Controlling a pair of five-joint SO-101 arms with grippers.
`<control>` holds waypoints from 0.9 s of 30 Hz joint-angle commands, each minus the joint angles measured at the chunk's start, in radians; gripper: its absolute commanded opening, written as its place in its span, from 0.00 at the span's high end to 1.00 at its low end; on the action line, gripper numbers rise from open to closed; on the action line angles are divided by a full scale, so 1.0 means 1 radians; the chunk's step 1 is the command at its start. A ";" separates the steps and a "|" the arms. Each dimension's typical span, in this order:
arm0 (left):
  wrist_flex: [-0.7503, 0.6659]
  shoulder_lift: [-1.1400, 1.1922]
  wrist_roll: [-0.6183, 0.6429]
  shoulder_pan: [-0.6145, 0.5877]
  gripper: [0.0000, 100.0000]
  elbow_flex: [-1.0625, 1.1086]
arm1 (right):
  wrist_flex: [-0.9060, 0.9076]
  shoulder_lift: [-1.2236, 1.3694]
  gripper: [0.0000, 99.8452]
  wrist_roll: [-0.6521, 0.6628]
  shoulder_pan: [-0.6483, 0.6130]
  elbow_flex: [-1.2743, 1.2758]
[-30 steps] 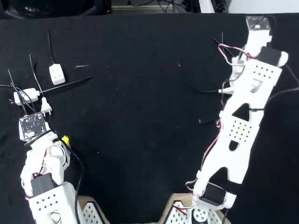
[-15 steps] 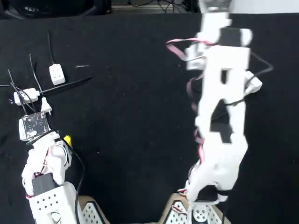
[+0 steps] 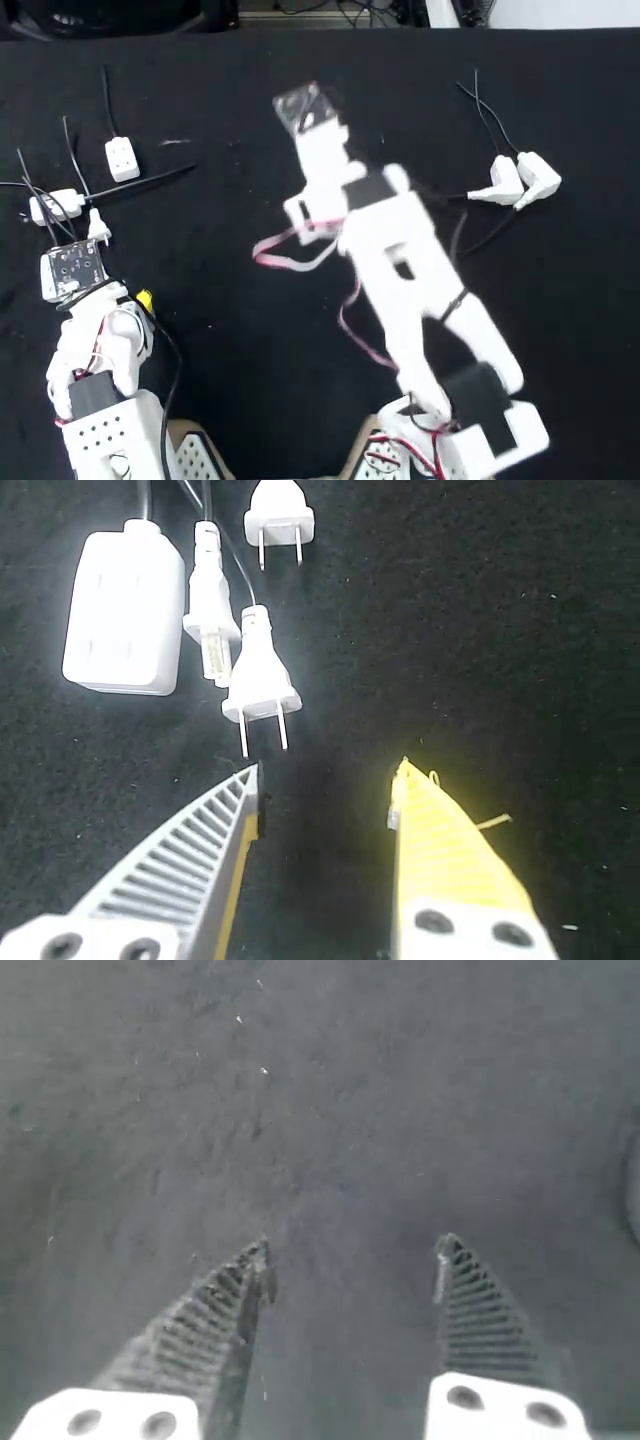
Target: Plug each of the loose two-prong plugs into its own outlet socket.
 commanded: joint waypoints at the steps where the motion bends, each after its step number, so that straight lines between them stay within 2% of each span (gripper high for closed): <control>1: -0.021 -0.008 0.005 0.008 0.78 -0.041 | -0.354 -0.084 0.76 -0.081 -0.021 0.228; 5: -0.021 -0.008 0.005 0.002 0.78 -0.041 | -0.601 -0.105 0.76 -0.078 -0.021 0.424; 8: -0.020 -0.008 -0.005 0.002 0.78 -0.045 | -0.678 -0.124 0.76 -0.041 -0.021 0.498; 12: -0.011 0.003 -0.060 0.002 0.78 -0.081 | -0.661 -0.148 0.76 -0.020 -0.041 0.522; 17: 0.120 0.005 -0.114 -0.059 0.78 -0.266 | -0.666 -0.145 0.76 -0.020 -0.074 0.541; 20: 0.187 0.044 -0.189 -0.116 0.78 -0.384 | -0.666 -0.145 0.76 -0.020 -0.074 0.541; 27: 0.175 0.407 -0.374 -0.252 0.78 -0.624 | -0.666 -0.143 0.76 -0.020 -0.074 0.541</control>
